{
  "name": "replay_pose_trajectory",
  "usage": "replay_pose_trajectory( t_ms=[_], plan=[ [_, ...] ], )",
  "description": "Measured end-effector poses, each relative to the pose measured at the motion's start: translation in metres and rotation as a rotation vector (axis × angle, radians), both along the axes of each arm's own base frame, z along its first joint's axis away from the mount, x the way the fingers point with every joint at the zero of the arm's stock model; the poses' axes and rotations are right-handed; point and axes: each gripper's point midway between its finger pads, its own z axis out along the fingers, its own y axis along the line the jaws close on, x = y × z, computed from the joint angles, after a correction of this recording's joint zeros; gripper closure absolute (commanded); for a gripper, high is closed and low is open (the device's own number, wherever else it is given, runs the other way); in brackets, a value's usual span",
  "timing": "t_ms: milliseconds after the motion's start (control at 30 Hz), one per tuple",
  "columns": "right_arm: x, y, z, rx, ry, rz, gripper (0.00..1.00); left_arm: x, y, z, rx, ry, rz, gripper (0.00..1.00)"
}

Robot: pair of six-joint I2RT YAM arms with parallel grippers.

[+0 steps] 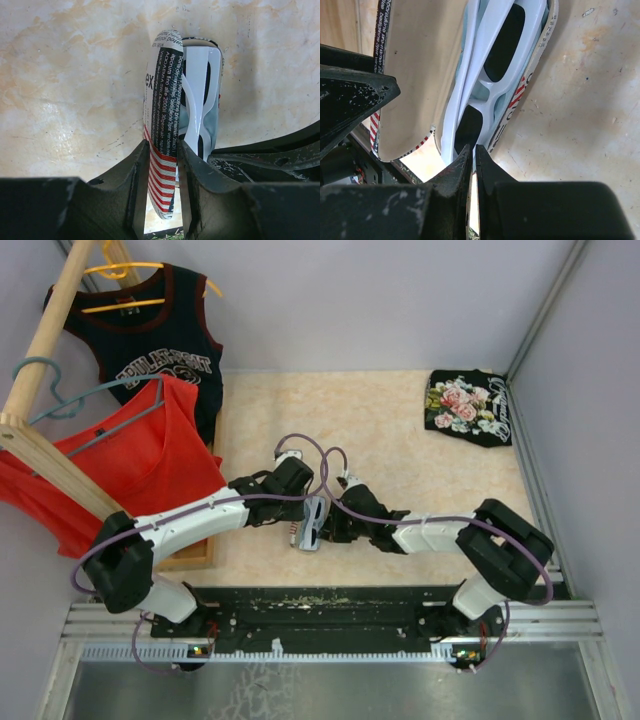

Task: Organize the sunglasses
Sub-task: Place the sunglasses in the sunglasses case.

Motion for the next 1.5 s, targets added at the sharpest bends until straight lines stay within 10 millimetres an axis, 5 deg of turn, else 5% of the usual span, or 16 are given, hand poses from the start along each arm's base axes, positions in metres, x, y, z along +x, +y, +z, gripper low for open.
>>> replay_pose_trajectory(
  t_ms=[1233, 1500],
  plan=[
    [0.002, 0.004, -0.007, 0.001, 0.004, 0.007, 0.94, 0.0, 0.0, 0.0, -0.002, 0.001, 0.003, 0.64],
    [0.004, 0.008, 0.007, 0.036, -0.022, 0.01, 0.93, 0.0, 0.0, 0.0, -0.001, 0.001, 0.004, 0.64]
  ],
)
